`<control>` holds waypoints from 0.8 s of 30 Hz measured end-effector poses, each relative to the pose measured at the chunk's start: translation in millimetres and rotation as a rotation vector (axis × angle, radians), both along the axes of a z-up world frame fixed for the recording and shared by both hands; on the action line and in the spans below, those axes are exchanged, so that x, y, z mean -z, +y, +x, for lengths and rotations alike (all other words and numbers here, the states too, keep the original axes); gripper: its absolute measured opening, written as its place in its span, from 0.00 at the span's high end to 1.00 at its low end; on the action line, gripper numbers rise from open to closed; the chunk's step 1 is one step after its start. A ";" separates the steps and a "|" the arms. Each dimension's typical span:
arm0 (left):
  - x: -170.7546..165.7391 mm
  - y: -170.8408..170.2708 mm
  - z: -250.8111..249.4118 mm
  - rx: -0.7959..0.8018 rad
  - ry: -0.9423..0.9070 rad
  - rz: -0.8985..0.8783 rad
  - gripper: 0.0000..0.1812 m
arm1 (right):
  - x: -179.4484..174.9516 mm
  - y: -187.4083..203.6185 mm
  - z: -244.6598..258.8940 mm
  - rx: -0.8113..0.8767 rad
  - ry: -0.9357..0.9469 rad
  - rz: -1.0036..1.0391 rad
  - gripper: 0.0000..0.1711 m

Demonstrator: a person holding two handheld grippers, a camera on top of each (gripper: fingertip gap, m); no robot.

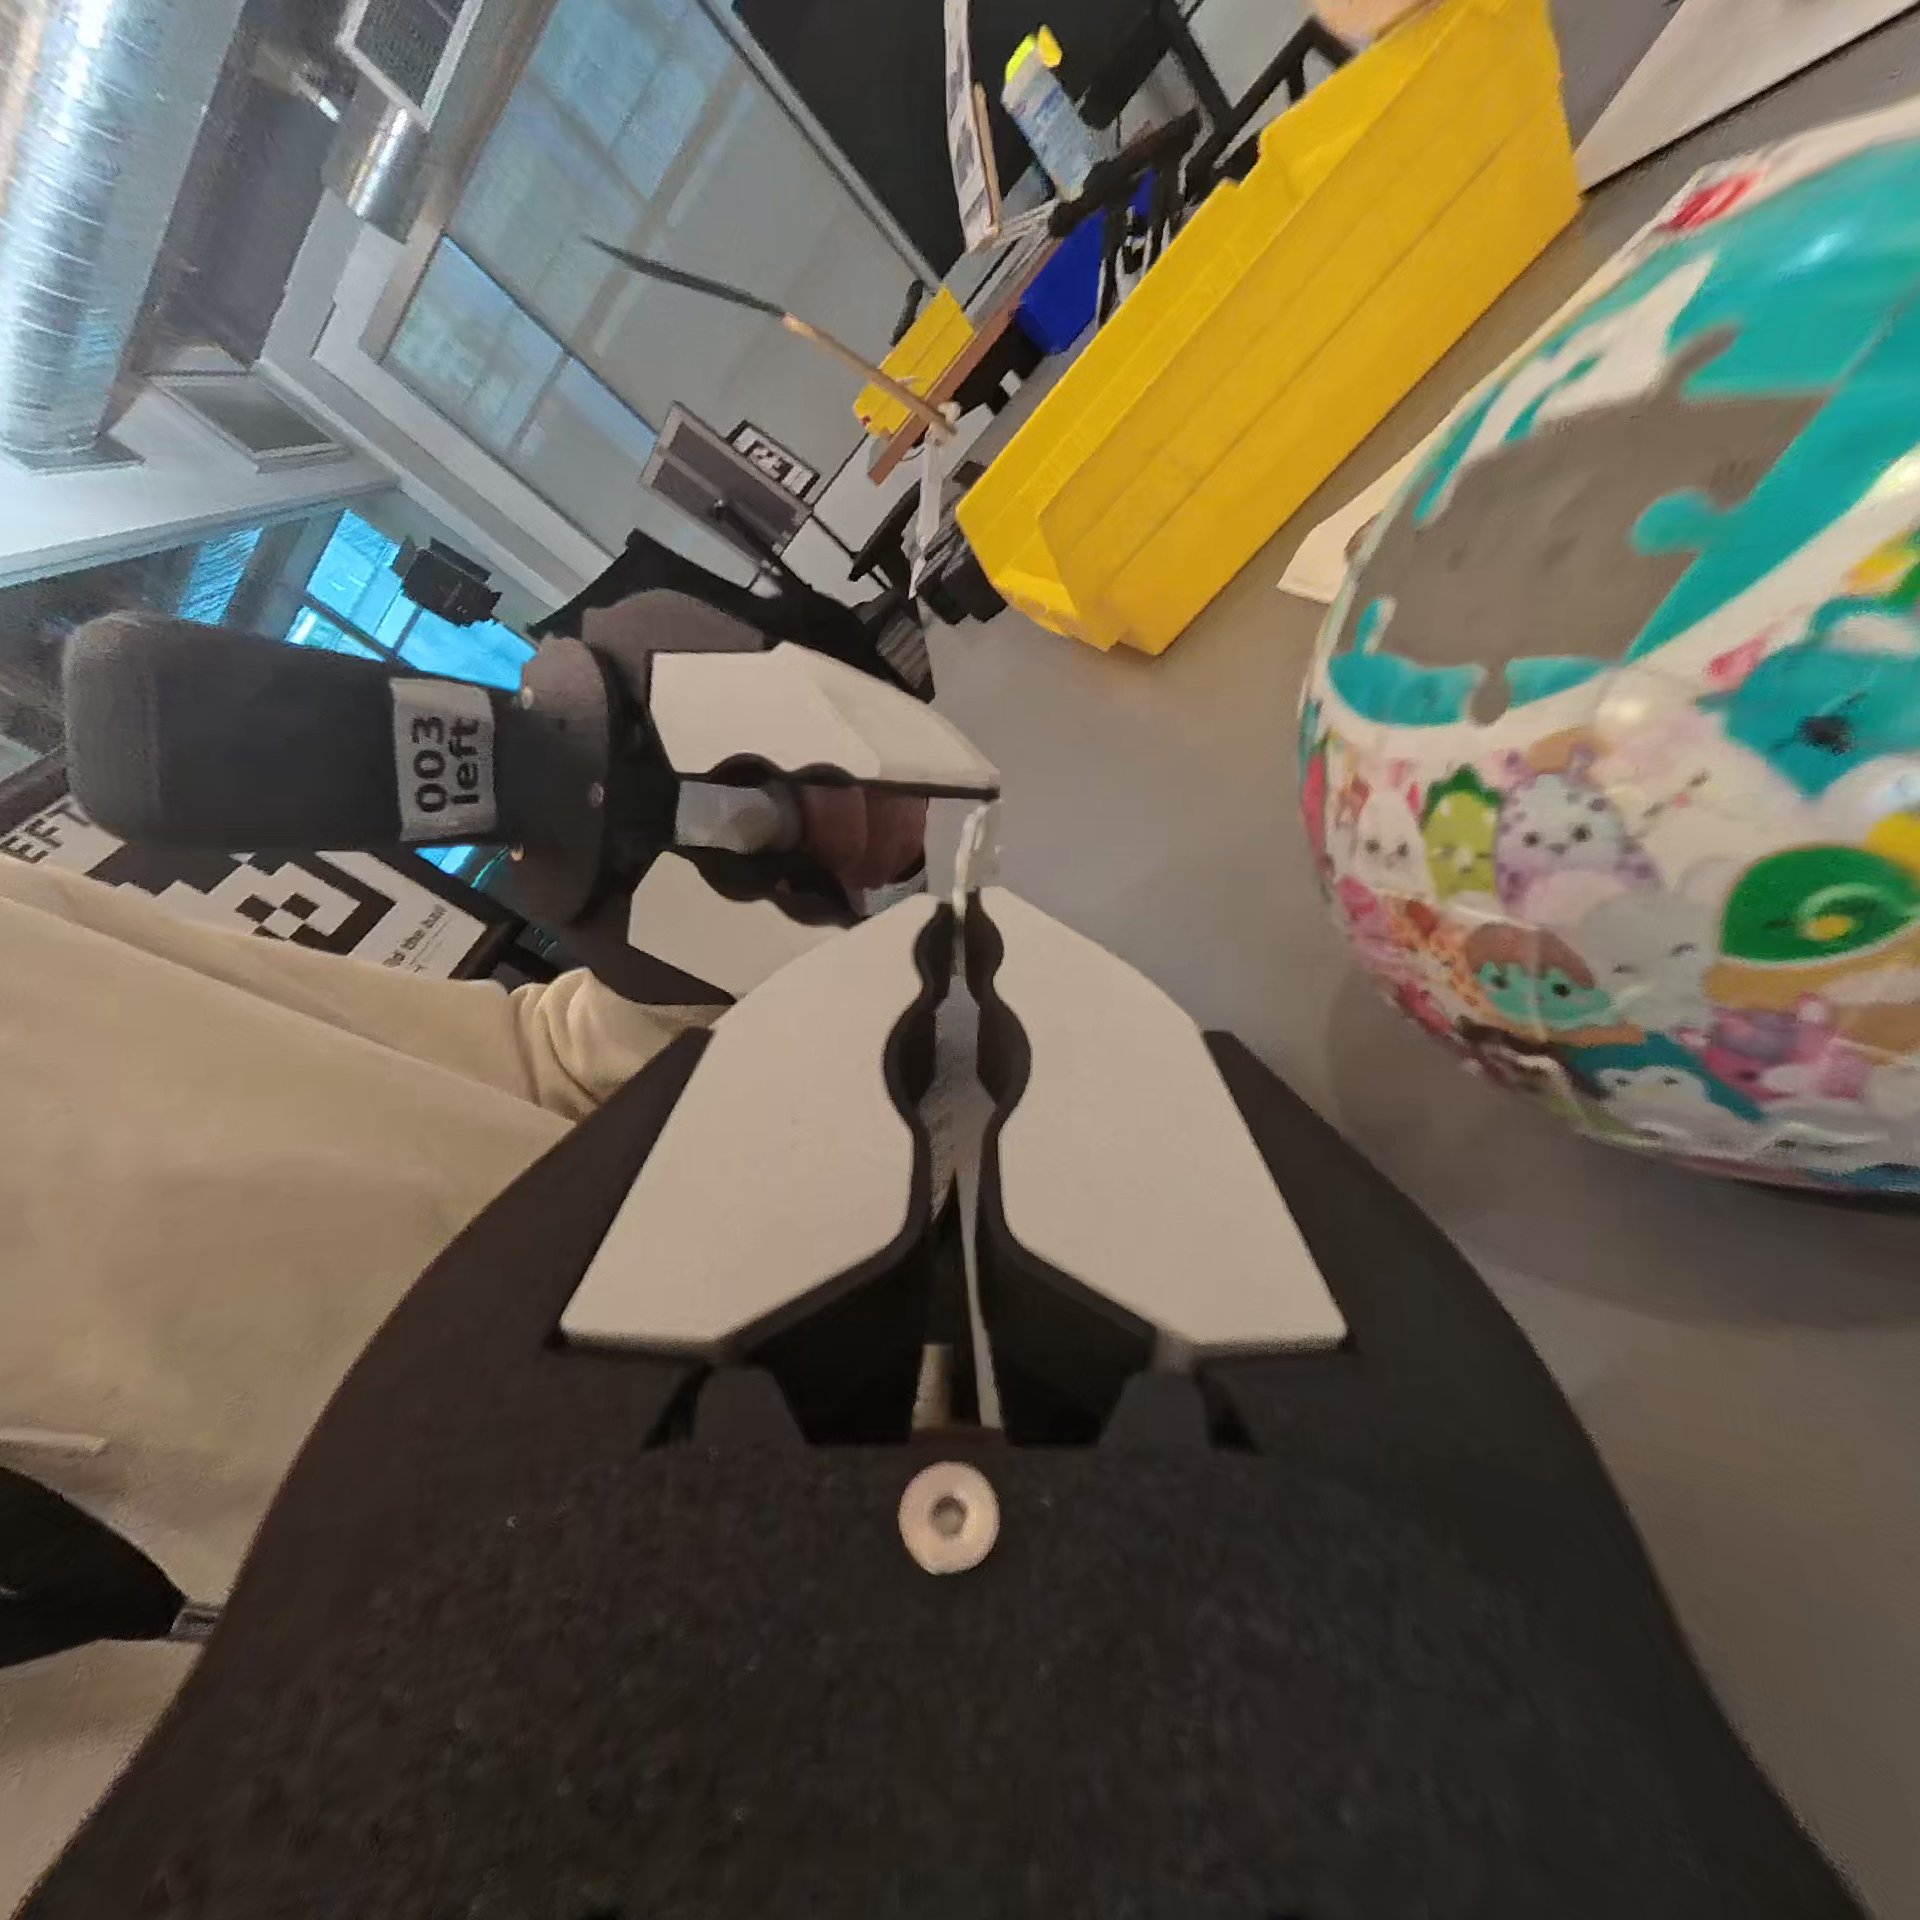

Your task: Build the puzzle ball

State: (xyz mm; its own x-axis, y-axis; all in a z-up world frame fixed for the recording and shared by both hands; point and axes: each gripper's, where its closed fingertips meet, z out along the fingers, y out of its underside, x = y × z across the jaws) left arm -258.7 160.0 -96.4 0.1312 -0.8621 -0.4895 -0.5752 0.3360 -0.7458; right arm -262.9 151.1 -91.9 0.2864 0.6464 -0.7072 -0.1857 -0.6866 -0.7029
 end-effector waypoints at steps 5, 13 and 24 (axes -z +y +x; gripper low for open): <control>-17.4 10.3 -2.7 -0.022 -0.128 -0.153 0.85 | -24.4 34.1 28.8 0.045 -0.030 -0.003 0.99; -26.4 40.6 -9.1 -0.097 -0.231 -0.274 1.00 | -15.9 68.7 36.1 -0.018 -0.165 -0.135 0.99; -15.3 70.2 18.4 -0.139 -0.146 -0.242 1.00 | -6.2 68.9 36.3 -0.016 -0.175 -0.187 0.99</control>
